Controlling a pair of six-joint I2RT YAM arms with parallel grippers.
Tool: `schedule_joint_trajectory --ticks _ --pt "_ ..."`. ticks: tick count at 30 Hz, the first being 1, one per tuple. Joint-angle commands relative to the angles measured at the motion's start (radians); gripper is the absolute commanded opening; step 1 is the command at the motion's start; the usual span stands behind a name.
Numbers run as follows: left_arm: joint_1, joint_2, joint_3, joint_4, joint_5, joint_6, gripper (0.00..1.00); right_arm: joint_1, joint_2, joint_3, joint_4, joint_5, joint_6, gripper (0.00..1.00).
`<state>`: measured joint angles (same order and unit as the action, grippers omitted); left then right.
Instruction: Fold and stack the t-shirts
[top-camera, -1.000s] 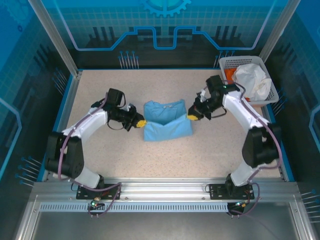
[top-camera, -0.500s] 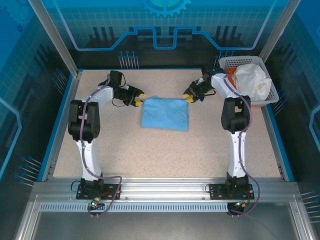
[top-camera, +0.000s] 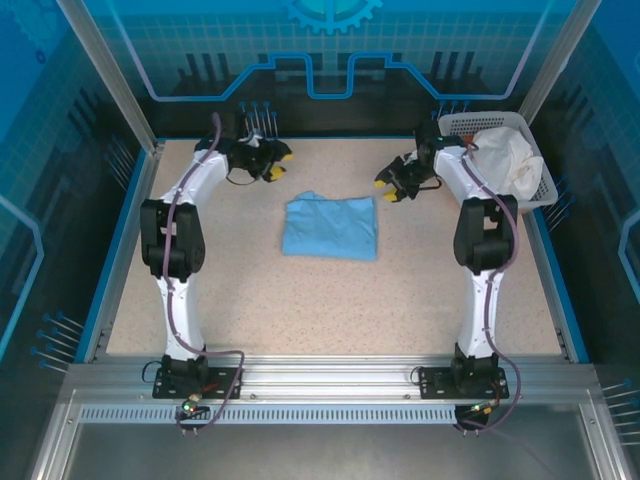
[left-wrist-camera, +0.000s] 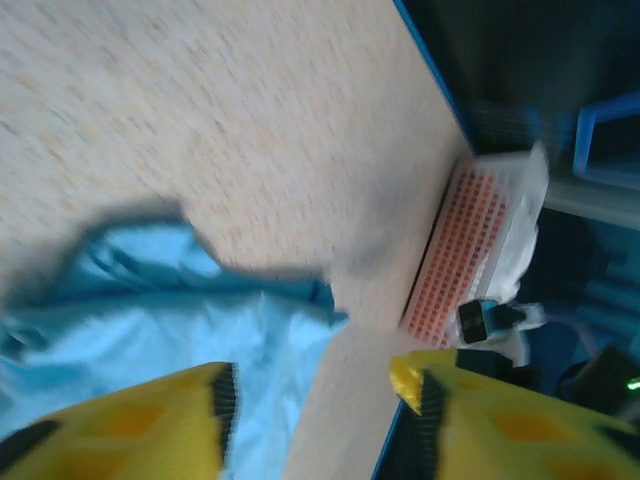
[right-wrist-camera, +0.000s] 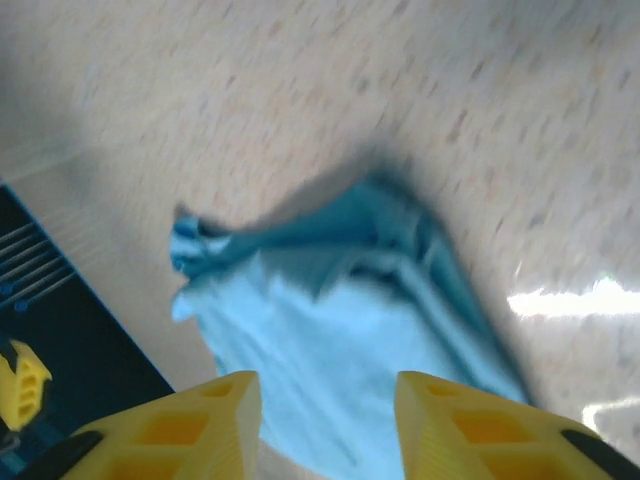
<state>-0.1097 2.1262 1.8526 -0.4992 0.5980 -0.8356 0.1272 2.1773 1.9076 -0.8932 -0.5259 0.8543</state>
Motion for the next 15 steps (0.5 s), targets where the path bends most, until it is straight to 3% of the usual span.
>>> schedule_joint_trajectory --ticks 1,3,9,15 --pt "-0.126 -0.067 -0.102 -0.099 0.021 0.133 0.38 0.090 -0.108 -0.181 0.126 -0.037 -0.024 0.29" --pt "-0.182 -0.086 -0.161 -0.094 0.020 0.168 0.32 0.125 -0.129 -0.281 0.205 -0.065 -0.003 0.24" --pt "-0.293 -0.085 -0.304 -0.103 -0.074 0.270 0.29 0.205 -0.095 -0.405 0.249 -0.051 -0.011 0.21" --pt "-0.310 -0.098 -0.509 -0.079 -0.208 0.343 0.29 0.219 -0.074 -0.543 0.226 0.004 -0.089 0.20"
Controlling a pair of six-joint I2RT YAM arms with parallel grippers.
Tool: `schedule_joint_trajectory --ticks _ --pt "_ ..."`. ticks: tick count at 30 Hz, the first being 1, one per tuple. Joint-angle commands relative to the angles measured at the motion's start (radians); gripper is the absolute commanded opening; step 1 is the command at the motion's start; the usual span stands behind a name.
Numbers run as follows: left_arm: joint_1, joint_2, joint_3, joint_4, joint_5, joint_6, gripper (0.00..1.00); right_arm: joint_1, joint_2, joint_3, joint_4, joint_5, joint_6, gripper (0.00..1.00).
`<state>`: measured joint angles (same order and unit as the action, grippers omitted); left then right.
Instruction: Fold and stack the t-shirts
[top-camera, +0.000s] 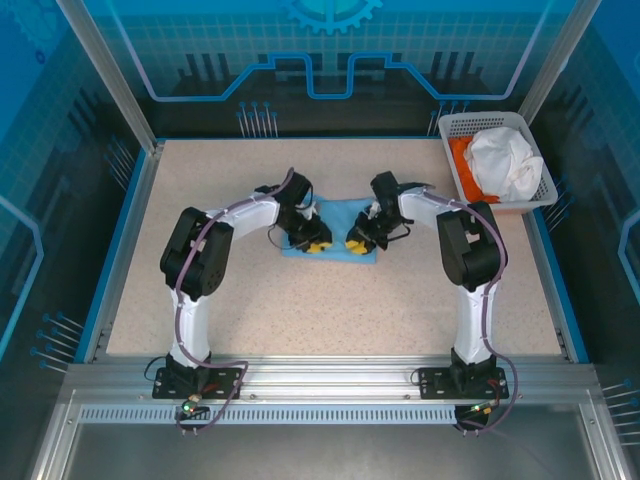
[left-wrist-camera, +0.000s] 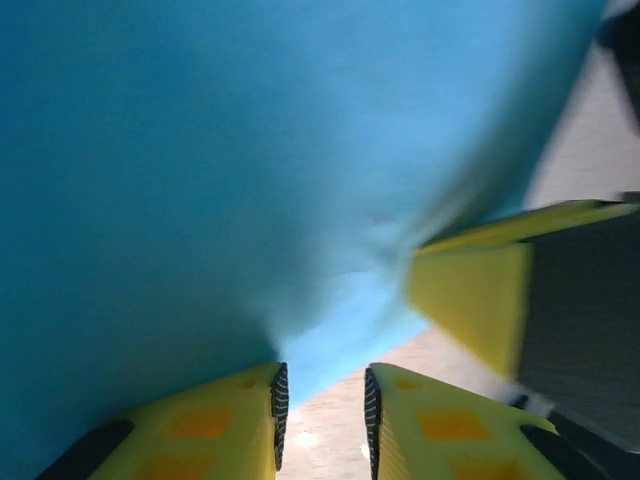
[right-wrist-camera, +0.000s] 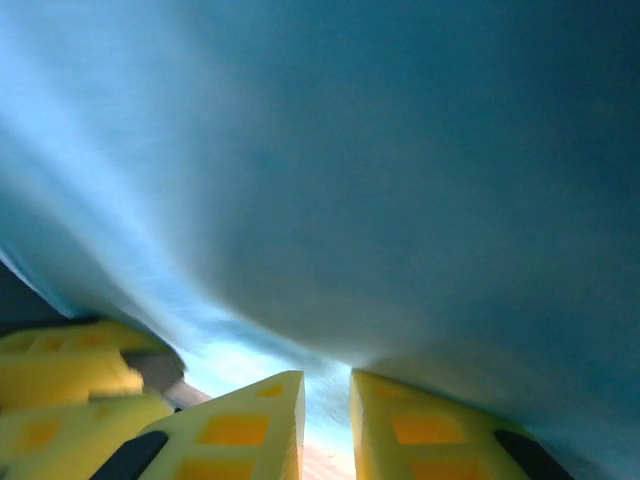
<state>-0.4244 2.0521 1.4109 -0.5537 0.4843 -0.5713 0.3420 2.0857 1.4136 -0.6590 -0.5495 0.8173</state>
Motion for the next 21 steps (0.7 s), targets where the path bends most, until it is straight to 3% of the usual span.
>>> schedule_joint_trajectory --ticks 1,14,21 --pt "0.005 -0.029 -0.104 -0.021 -0.101 0.087 0.29 0.005 0.016 -0.074 -0.018 0.046 -0.071 0.19" --pt "-0.010 -0.267 -0.446 -0.063 -0.092 0.105 0.29 0.011 -0.123 -0.361 -0.002 0.071 -0.235 0.20" --pt "0.027 -0.399 -0.364 -0.138 -0.109 0.069 0.37 -0.006 -0.306 -0.403 0.023 -0.023 -0.241 0.29"
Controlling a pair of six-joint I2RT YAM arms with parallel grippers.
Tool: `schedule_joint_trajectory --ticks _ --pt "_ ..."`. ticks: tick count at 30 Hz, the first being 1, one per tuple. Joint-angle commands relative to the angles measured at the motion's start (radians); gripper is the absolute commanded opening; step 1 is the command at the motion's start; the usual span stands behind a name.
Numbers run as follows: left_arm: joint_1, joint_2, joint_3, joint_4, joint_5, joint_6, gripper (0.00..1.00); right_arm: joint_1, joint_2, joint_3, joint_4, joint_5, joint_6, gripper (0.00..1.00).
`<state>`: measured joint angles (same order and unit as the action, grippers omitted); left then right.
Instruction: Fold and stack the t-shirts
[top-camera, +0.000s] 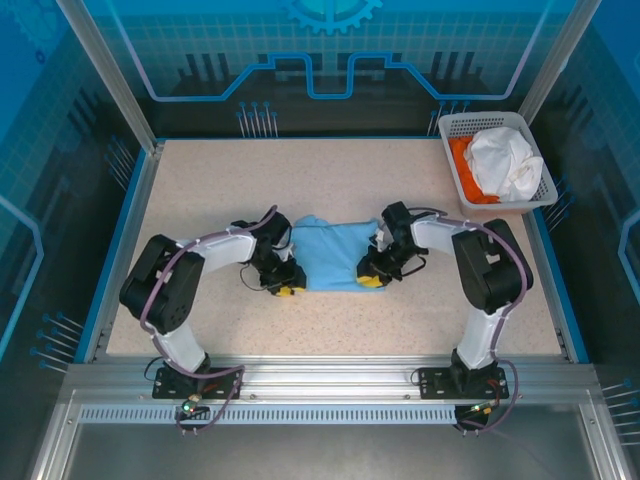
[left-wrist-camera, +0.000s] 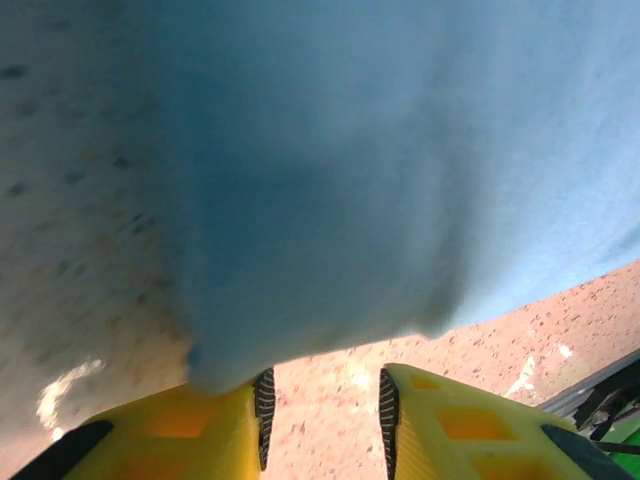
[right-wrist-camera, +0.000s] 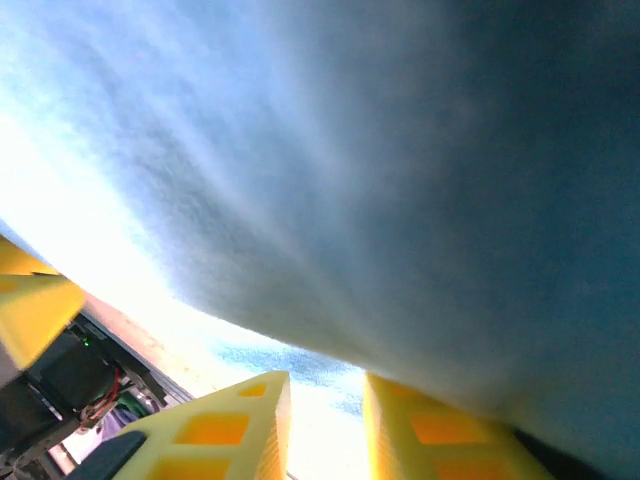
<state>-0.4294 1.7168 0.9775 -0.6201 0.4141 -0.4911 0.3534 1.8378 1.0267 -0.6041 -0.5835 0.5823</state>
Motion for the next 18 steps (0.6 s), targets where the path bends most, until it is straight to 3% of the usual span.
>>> schedule_joint_trajectory --ticks 1,5,9,15,18 --pt "0.047 -0.066 0.096 -0.073 -0.037 -0.013 0.37 -0.025 -0.073 -0.012 -0.016 -0.002 0.008 0.30" --pt "0.108 0.011 0.238 -0.066 0.009 -0.010 0.36 -0.072 -0.074 0.046 0.061 -0.057 0.084 0.35" --pt "0.113 0.155 0.413 -0.064 0.046 0.029 0.33 -0.097 -0.028 0.147 0.069 -0.060 0.112 0.35" --pt "0.114 0.348 0.567 -0.007 0.083 0.005 0.27 -0.130 0.154 0.357 -0.013 -0.006 0.109 0.30" --pt "0.119 0.418 0.619 0.006 0.039 0.014 0.26 -0.160 0.263 0.434 -0.032 -0.002 0.126 0.27"
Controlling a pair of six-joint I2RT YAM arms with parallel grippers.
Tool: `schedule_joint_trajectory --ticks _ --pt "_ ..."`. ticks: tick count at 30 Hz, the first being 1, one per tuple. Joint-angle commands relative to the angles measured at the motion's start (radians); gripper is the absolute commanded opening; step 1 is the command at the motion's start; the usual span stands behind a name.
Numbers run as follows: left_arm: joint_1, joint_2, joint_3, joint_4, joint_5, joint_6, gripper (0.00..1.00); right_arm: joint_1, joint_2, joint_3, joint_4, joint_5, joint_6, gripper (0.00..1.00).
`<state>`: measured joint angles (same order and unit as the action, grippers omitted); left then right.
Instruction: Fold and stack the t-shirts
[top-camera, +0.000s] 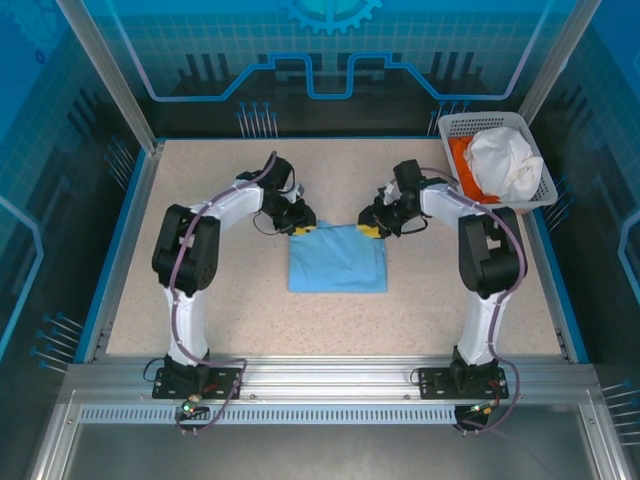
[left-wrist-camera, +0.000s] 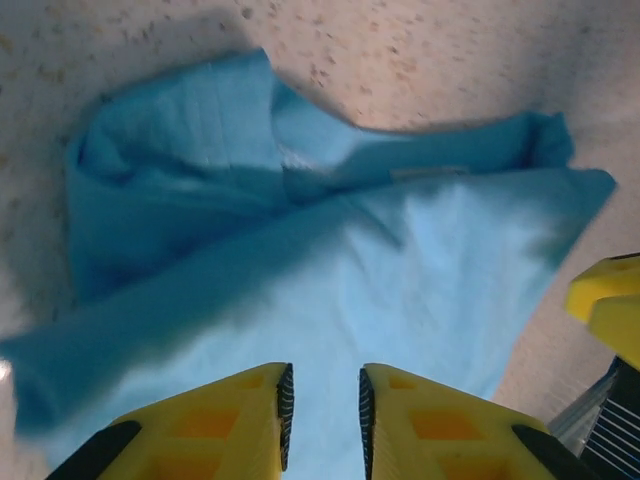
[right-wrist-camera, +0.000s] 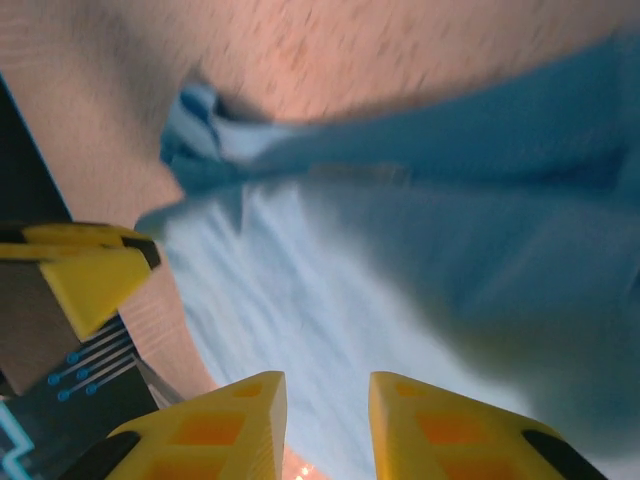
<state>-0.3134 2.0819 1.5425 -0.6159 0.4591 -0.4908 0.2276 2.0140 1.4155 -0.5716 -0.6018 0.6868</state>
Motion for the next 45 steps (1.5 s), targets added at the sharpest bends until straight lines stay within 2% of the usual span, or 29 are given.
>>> schedule_joint_trajectory --ticks 1,7,13,17,22,24,27,31,35,37,41,45 --pt "0.009 0.073 0.068 0.004 -0.022 0.012 0.26 -0.045 0.114 0.066 -0.070 0.018 0.023 0.26" --pt "0.055 0.164 0.154 -0.024 -0.091 -0.016 0.25 -0.106 0.200 0.107 -0.088 0.024 0.041 0.25" --pt "0.064 0.157 0.205 -0.053 -0.100 0.000 0.28 -0.132 0.180 0.083 -0.062 -0.003 0.048 0.28" --pt "0.076 0.099 0.227 -0.053 -0.094 -0.019 0.43 -0.133 0.093 0.052 0.022 -0.045 0.083 0.38" --pt "0.077 -0.006 0.166 -0.018 -0.040 -0.021 0.76 -0.134 -0.056 0.011 0.129 -0.070 0.102 0.51" --pt "0.077 -0.032 0.119 -0.014 -0.005 0.007 0.83 -0.135 -0.116 -0.017 0.161 -0.061 0.103 0.54" --pt "0.077 -0.061 0.015 0.011 0.073 0.059 0.86 -0.140 -0.215 -0.075 0.195 -0.033 0.099 0.59" --pt "0.056 -0.057 -0.070 0.007 0.141 0.124 0.81 -0.155 -0.321 -0.170 0.230 -0.012 0.101 0.61" --pt "0.001 -0.022 -0.070 -0.033 0.055 0.187 0.75 -0.167 -0.386 -0.261 0.253 -0.011 0.101 0.62" --pt "-0.019 0.006 -0.056 -0.034 0.016 0.190 0.69 -0.169 -0.396 -0.285 0.242 -0.016 0.100 0.62" --pt "-0.053 0.055 -0.009 -0.016 -0.063 0.175 0.49 -0.168 -0.420 -0.323 0.221 -0.029 0.090 0.62" --pt "-0.064 0.102 0.051 -0.023 -0.213 0.125 0.25 -0.167 -0.469 -0.332 0.160 -0.023 0.057 0.62"
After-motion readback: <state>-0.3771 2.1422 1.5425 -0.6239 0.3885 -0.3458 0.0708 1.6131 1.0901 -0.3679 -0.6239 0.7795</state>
